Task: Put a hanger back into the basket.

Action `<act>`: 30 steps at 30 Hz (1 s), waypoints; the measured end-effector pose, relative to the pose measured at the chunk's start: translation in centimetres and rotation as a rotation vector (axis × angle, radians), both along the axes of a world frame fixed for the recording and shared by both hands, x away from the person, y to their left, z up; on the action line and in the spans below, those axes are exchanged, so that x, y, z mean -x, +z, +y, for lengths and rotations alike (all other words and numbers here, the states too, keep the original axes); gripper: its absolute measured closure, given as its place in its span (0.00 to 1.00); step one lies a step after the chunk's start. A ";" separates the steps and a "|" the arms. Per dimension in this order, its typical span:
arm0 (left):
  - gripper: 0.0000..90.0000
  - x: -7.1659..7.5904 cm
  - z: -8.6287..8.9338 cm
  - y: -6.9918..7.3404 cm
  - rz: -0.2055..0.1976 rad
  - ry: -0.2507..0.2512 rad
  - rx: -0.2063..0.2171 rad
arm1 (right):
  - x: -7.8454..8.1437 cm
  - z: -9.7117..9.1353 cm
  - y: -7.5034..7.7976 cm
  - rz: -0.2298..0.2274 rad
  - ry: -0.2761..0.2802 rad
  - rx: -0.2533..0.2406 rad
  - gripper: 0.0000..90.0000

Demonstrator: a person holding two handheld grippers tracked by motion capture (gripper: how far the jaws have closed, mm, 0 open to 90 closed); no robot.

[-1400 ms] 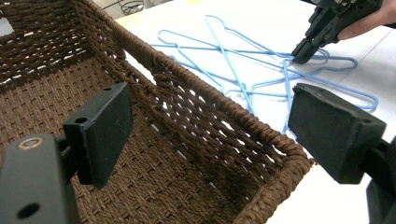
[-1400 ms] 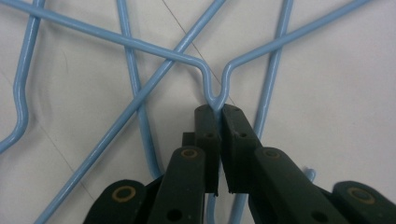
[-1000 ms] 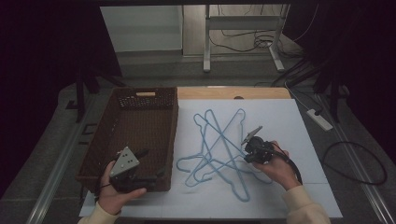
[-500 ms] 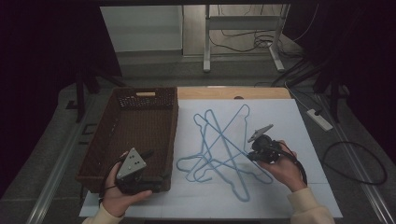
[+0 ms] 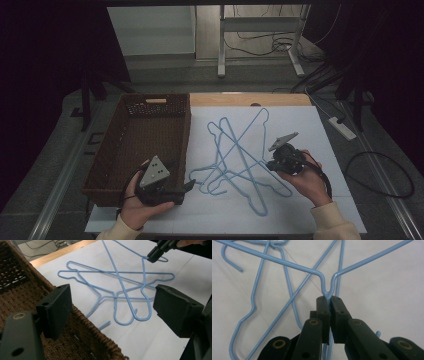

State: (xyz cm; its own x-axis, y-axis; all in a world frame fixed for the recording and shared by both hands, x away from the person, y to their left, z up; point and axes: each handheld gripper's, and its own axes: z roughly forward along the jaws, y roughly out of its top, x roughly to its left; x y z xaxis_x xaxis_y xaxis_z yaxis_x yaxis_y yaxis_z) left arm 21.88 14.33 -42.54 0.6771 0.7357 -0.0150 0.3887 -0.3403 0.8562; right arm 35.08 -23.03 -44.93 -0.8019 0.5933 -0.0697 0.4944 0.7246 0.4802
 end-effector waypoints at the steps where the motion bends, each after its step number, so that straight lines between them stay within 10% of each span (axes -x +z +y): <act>1: 0.19 -0.1 -0.1 -0.1 0.007 0.002 0.002 | 0.0 -0.1 0.1 -0.006 0.001 -0.005 0.96; 30: 0.21 -2.7 -11.3 -0.4 0.061 -0.144 -0.144 | 0.6 0.9 0.2 0.008 -0.012 0.028 0.96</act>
